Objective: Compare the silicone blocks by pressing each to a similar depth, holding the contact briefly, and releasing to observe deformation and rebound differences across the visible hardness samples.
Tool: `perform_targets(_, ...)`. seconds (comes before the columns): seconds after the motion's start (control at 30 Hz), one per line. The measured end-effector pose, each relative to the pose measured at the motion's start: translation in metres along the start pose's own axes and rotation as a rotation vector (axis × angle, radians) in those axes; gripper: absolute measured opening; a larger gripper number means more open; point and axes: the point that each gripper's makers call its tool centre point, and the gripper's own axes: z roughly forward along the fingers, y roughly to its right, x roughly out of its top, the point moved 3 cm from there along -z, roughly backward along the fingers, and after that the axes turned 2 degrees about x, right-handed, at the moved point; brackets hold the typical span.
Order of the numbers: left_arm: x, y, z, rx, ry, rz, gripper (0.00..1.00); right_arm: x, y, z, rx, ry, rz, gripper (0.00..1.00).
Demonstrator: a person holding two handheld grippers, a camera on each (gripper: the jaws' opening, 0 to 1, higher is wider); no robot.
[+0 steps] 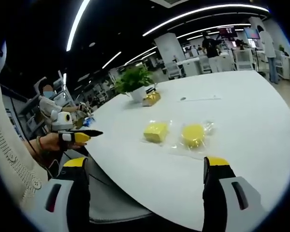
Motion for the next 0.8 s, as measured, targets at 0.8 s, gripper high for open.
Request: perform_targets(0.8, 0.0004, -0.0025, -0.0035, 0.007, -0.006, -0.037, 0.72, 0.0012, 0.0033, -0.0032, -0.029, 0.026, 0.020, 0.91)
